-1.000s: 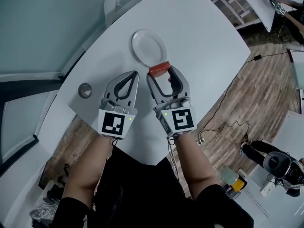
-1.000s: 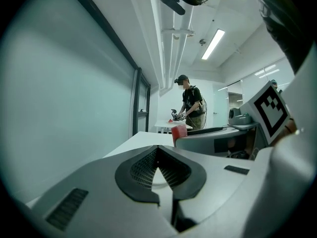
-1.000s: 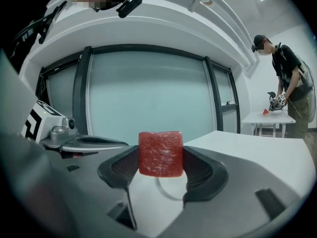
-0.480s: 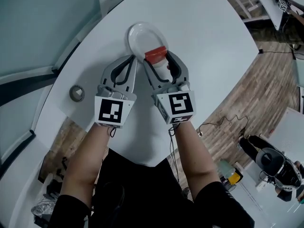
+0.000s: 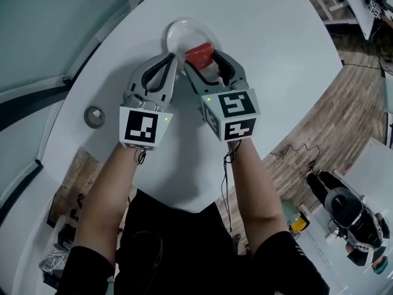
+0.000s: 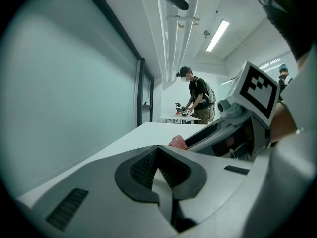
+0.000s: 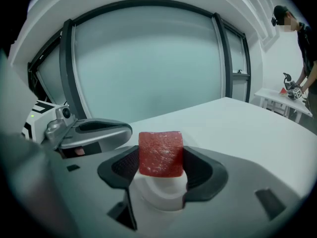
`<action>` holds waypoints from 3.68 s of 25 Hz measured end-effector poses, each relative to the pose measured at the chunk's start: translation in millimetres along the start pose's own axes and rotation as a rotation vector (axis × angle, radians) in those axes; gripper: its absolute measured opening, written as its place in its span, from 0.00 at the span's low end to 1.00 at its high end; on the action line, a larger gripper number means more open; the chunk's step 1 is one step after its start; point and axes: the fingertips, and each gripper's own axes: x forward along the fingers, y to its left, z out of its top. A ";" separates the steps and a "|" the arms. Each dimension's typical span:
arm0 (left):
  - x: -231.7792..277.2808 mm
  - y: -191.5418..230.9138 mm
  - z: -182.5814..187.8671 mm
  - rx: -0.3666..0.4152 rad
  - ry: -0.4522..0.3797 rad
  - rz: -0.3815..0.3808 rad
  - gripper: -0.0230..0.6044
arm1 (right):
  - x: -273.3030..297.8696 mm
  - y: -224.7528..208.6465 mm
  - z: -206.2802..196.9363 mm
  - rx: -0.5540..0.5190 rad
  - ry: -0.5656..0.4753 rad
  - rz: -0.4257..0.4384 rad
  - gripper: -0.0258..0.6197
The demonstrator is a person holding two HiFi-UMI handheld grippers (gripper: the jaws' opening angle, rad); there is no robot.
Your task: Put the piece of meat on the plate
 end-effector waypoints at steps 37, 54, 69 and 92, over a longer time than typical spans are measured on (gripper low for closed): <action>-30.0 -13.6 24.0 0.002 -0.028 -0.010 0.02 | -32.5 7.1 29.0 -0.037 0.014 -0.052 0.47; -173.8 -88.2 129.4 0.102 -0.157 -0.107 0.02 | -266.7 98.4 80.1 0.038 -0.630 -0.203 0.04; -299.0 -160.6 166.5 0.172 -0.291 0.090 0.02 | -375.8 159.6 41.7 -0.083 -0.722 -0.052 0.04; -312.1 -228.8 153.7 0.167 -0.286 0.072 0.02 | -419.1 172.8 10.5 -0.107 -0.737 -0.061 0.04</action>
